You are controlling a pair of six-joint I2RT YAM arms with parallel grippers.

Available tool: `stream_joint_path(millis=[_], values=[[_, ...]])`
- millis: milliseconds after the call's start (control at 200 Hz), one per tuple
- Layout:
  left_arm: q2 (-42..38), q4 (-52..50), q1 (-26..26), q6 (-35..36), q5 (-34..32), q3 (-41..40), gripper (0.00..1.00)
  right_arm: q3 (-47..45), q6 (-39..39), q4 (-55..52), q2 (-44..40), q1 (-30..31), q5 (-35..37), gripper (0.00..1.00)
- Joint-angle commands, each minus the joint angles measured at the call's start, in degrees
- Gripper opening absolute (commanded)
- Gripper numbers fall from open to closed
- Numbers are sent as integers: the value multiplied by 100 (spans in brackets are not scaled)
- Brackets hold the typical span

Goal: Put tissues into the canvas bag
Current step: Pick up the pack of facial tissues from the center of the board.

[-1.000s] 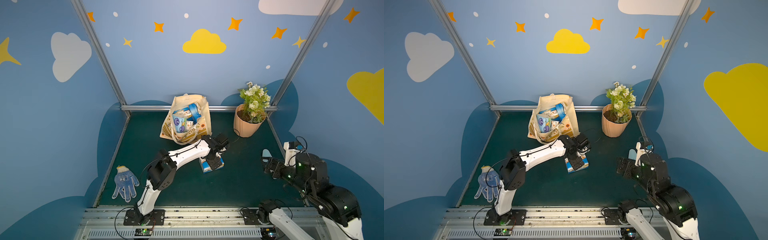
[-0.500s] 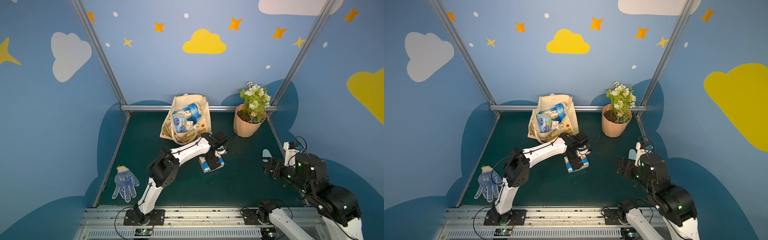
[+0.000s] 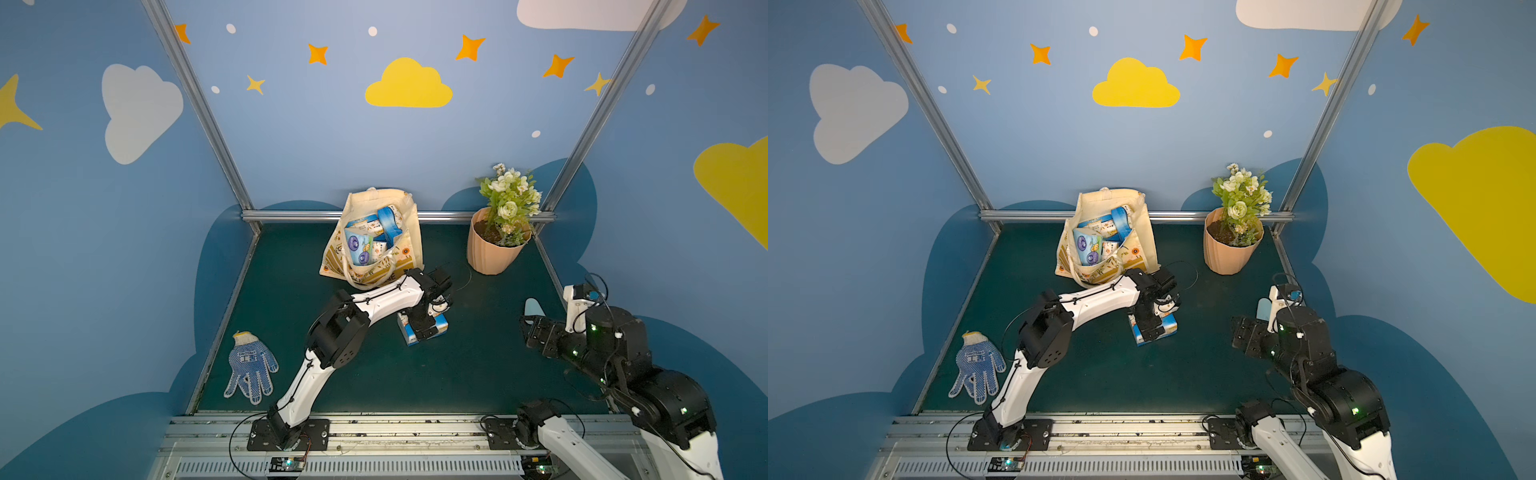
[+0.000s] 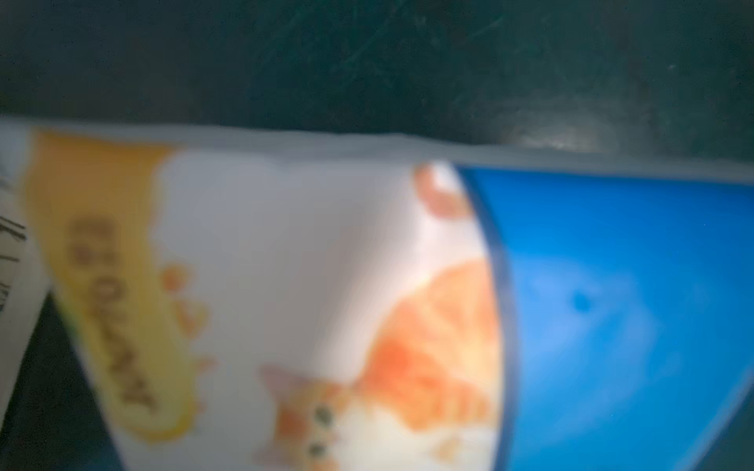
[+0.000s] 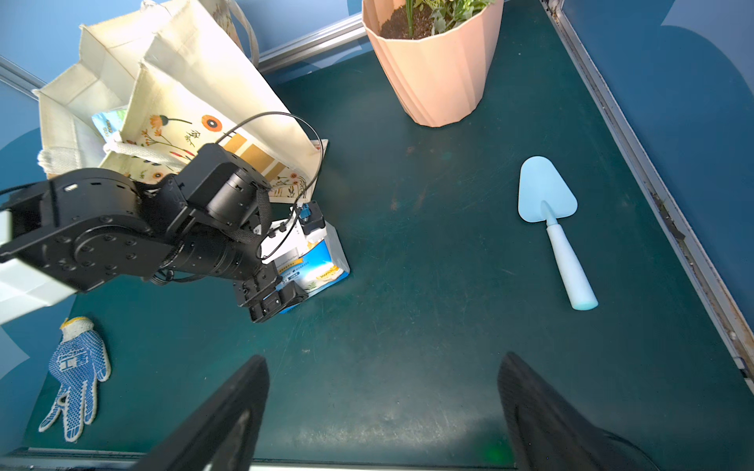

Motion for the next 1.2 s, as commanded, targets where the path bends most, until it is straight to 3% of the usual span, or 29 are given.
stream_joint_path(millis=[0,526,756,946,1197], values=[[38,-20,21,93,-33,-143,100,-74,-56,89,23,-29,57,89],[-551,472,15,-379,-237,-406,78,-141,-29,136,-33,-35,59,89],[-994,-128,-1,-586,-127,351,75,-165,-13,119,-70,-35,66,89],[-1154,-808,-23,-673,2,1482,77,-168,-8,118,-35,-35,34,89],[-1332,-909,-21,-741,-253,2557,77,-254,14,93,-5,-35,-7,89]])
